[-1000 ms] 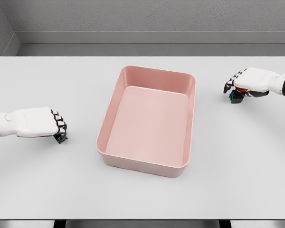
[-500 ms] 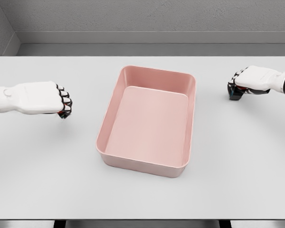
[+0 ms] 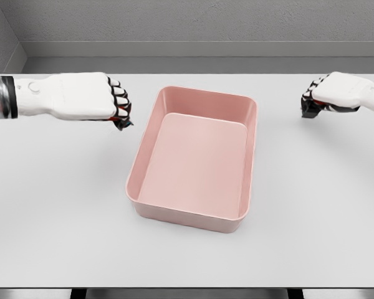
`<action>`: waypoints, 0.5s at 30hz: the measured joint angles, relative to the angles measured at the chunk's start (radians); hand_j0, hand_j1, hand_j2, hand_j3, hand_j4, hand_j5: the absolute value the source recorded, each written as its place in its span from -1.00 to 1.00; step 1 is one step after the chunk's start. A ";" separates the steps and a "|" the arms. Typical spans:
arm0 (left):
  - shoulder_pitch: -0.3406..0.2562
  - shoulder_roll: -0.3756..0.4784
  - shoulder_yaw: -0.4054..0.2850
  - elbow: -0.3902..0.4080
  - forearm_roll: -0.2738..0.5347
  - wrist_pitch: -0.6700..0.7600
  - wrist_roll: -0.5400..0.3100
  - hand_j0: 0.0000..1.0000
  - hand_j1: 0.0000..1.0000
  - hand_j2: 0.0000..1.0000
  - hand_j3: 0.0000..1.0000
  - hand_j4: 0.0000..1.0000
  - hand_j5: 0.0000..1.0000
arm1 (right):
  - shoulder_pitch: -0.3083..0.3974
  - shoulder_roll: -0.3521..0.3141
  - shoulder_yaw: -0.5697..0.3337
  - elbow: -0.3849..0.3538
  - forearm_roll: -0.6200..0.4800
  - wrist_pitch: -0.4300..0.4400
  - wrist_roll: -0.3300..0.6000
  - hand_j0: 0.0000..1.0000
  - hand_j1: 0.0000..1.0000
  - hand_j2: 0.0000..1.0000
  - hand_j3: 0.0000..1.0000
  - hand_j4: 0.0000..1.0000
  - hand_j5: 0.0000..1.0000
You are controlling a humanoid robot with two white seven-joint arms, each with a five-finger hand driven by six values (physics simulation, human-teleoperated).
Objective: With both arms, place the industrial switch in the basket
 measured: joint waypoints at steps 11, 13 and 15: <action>-0.002 -0.150 -0.019 -0.025 0.010 -0.003 -0.043 -0.15 -0.15 -0.15 -0.15 -0.15 -0.15 | 0.058 -0.093 -0.055 -0.159 -0.051 -0.001 -0.008 0.00 0.00 0.00 0.00 0.00 0.00; 0.000 -0.171 -0.034 -0.028 0.010 -0.003 -0.053 -0.14 -0.14 -0.14 -0.14 -0.14 -0.14 | 0.060 -0.106 -0.065 -0.192 -0.059 0.000 -0.009 0.00 0.00 0.00 0.00 0.00 0.00; 0.002 -0.185 -0.057 -0.030 0.009 -0.003 -0.059 -0.14 -0.14 -0.14 -0.14 -0.14 -0.14 | 0.060 -0.115 -0.070 -0.216 -0.071 0.000 -0.009 0.00 0.00 0.00 0.00 0.00 0.00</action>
